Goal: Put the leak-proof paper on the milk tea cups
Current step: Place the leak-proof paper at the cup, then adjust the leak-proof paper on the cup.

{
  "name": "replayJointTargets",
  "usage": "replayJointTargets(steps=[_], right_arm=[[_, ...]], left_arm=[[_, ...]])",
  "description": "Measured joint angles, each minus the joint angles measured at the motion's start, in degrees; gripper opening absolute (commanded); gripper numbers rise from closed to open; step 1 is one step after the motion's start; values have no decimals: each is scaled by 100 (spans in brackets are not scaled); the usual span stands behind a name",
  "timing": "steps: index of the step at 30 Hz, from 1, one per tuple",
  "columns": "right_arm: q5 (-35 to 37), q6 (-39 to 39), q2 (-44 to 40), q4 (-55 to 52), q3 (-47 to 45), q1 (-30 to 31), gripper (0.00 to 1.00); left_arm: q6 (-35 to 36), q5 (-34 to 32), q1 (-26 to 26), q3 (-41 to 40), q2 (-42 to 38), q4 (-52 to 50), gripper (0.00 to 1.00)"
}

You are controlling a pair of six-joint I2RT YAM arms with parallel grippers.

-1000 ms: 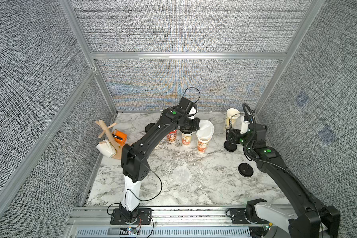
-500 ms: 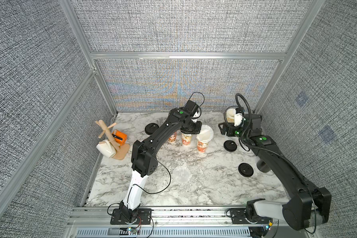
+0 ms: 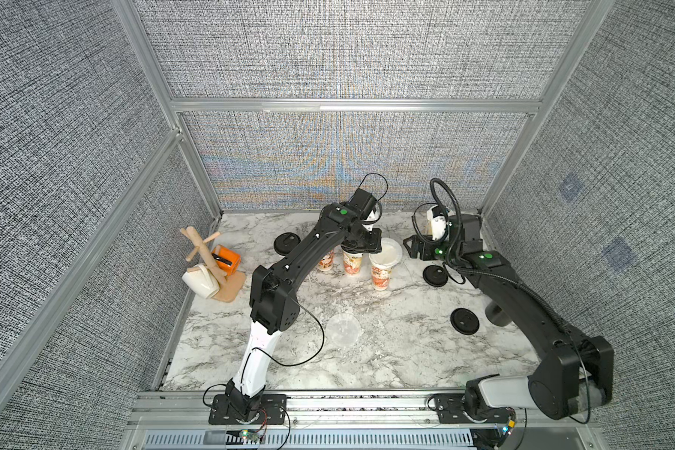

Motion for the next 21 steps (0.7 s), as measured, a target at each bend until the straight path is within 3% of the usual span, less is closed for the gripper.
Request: replayJointTargets(steps=[12, 21], right_arm=[[2, 0, -48, -17, -68, 4, 90], [-55, 26, -44, -57, -267, 11, 77]], left_arm=[[11, 22, -2, 181, -33, -13, 39], [37, -17, -4, 181, -258, -52, 39]])
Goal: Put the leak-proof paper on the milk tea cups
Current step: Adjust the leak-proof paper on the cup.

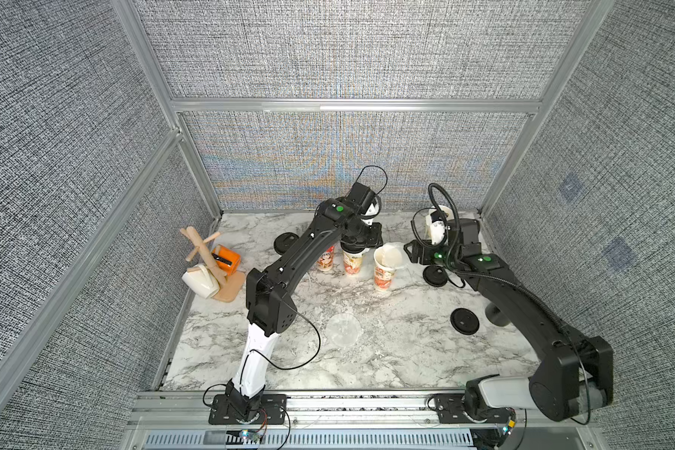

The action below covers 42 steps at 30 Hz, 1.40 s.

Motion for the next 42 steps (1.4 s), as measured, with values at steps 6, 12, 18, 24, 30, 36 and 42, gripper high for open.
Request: replayJointTargets(steps=[6, 12, 18, 24, 30, 36, 42], right_arm=[[-146, 94, 2, -24, -136, 0, 64], [-374, 262, 116, -7, -238, -13, 53], [-612, 468, 136, 109, -304, -61, 42], [-791, 640, 153, 225, -317, -105, 30], [-1003, 765, 260, 367, -400, -136, 19], [-1174, 892, 271, 549, -422, -138, 10], [-1316, 981, 267, 610, -422, -136, 6]], left_arm=[[101, -133, 0, 0, -149, -116, 39], [146, -214, 0, -127, -326, -190, 39], [170, -304, 0, -232, -459, -236, 39], [212, -411, 0, -245, -470, -238, 39], [254, -439, 0, -293, -470, -245, 40], [258, -452, 0, -361, -514, -251, 40], [273, -474, 0, -426, -546, -243, 40]])
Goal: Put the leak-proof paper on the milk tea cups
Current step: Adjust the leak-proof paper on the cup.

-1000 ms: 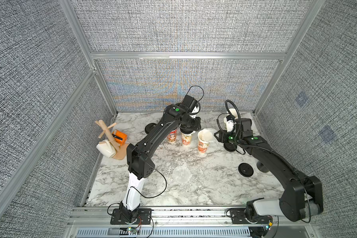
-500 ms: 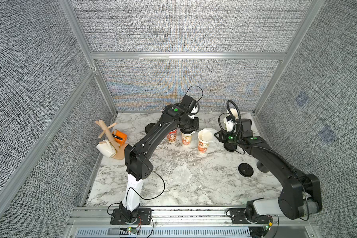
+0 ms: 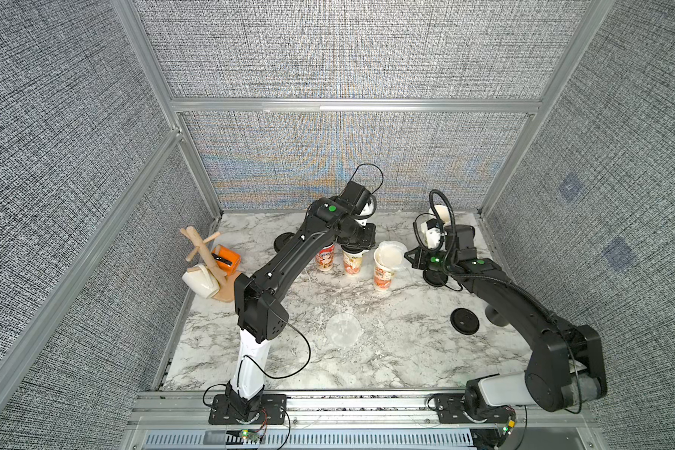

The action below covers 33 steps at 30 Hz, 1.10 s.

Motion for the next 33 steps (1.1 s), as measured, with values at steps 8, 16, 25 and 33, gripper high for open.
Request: replayJointTargets(steps=[8, 16, 25, 33], right_arm=[[-101, 122, 114, 153, 7, 9, 5], [-173, 142, 199, 238, 105, 105, 5], [-151, 142, 271, 256, 168, 155, 6], [-79, 140, 310, 234, 168, 155, 33]], left_arm=[[0, -20, 0, -57, -2, -2, 40], [0, -20, 0, -76, -11, 2, 40], [0, -20, 0, -101, -11, 2, 40], [0, -20, 0, -133, -24, 2, 40]])
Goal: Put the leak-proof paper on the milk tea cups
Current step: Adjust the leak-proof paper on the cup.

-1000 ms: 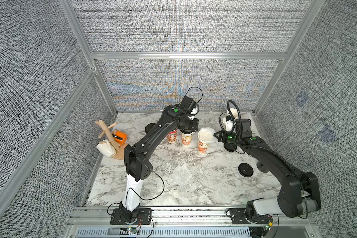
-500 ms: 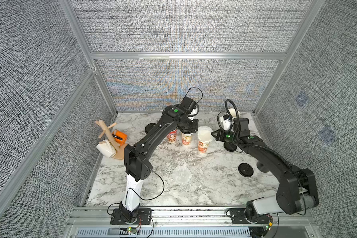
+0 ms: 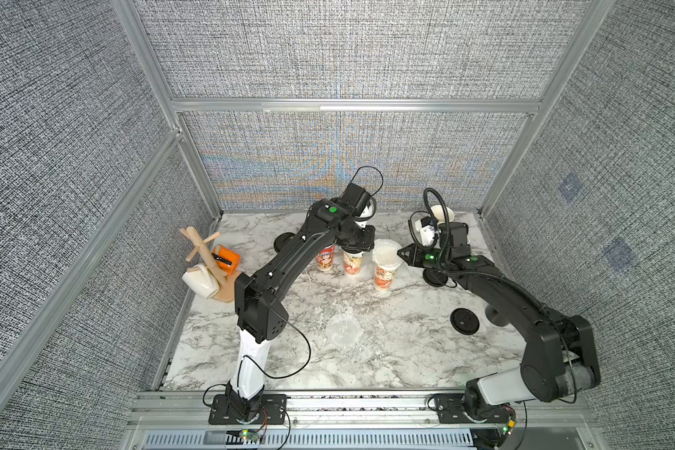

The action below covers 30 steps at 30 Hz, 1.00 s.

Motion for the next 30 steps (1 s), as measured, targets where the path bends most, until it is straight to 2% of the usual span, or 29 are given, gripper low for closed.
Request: replayJointTargets(steps=[4, 7, 11, 17, 19, 25, 30], right_arm=[[63, 0, -2, -11, 11, 0, 49], [85, 0, -37, -33, 31, 0, 52], [107, 0, -107, -57, 94, 2, 50], [120, -9, -107, -116, 192, 39, 37], [122, -17, -92, -144, 197, 44, 36], [243, -26, -151, -271, 197, 44, 38], [507, -90, -387, -422, 201, 28, 46]], left_arm=[[2, 0, 0, -9, -17, 2, 40], [2, 0, 0, -13, -17, 2, 40], [4, 0, 0, -26, -20, 2, 40], [11, 0, 0, -66, -39, 4, 40], [17, 0, 0, -81, -50, 4, 40], [22, 0, 0, -94, -74, 4, 40], [24, 11, 0, -205, -140, 13, 40]])
